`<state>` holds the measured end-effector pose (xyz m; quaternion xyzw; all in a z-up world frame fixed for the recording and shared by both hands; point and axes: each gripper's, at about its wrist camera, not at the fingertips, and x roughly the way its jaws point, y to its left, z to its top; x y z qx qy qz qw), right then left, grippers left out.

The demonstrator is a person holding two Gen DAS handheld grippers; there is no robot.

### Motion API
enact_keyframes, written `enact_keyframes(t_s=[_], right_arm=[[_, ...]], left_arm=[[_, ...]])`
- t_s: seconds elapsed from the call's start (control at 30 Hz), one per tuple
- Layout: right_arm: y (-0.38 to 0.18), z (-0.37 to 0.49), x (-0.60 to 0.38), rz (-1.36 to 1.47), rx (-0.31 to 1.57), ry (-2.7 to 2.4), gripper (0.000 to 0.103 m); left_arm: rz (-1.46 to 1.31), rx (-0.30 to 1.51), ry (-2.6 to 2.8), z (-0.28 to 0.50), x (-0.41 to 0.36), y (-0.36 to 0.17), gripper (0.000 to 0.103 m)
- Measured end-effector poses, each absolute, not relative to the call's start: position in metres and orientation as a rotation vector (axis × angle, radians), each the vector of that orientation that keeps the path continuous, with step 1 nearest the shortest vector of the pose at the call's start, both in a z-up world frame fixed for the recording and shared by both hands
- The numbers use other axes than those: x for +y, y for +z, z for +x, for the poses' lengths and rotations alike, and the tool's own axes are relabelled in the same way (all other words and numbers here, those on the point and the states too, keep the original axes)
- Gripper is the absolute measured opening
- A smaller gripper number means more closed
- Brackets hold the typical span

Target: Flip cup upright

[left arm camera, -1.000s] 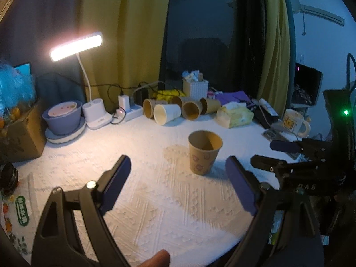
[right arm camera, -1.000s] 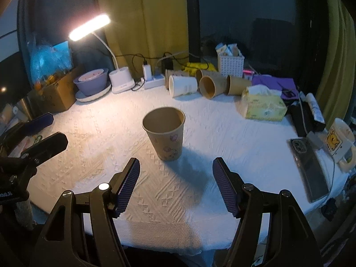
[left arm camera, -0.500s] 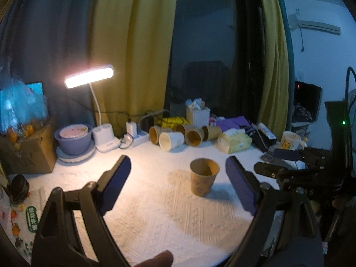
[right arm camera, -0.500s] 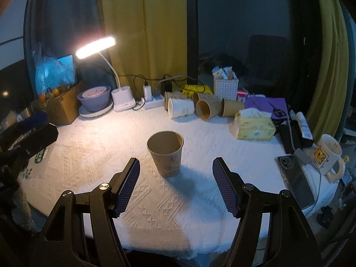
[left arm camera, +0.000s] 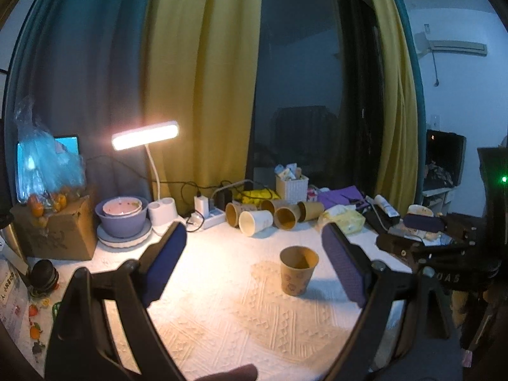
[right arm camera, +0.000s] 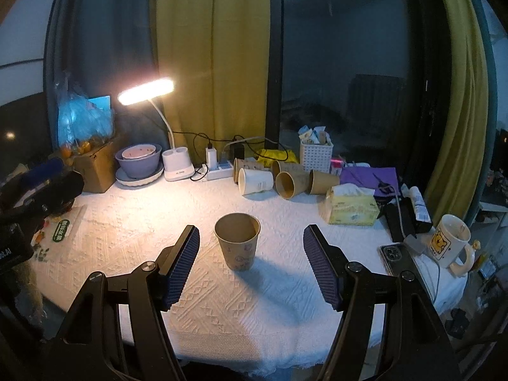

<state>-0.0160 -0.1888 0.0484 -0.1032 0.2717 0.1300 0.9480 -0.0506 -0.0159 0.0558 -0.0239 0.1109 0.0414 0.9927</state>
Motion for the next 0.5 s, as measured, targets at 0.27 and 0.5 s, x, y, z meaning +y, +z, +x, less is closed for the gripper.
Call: enact_keyframes(t_s=[0.27,0.5], right_arm=[[0.062,-0.027,-0.184,-0.218,0.522,0.265,0.071],[0.072,-0.034,-0.185,-0.21,0.504,0.261,0.071]], left_arm=[[-0.06,0.181,0.096,-0.063,-0.012,0.067,0.088],[-0.067,0.168,0.111,-0.069,-0.008,0.074,0.088]])
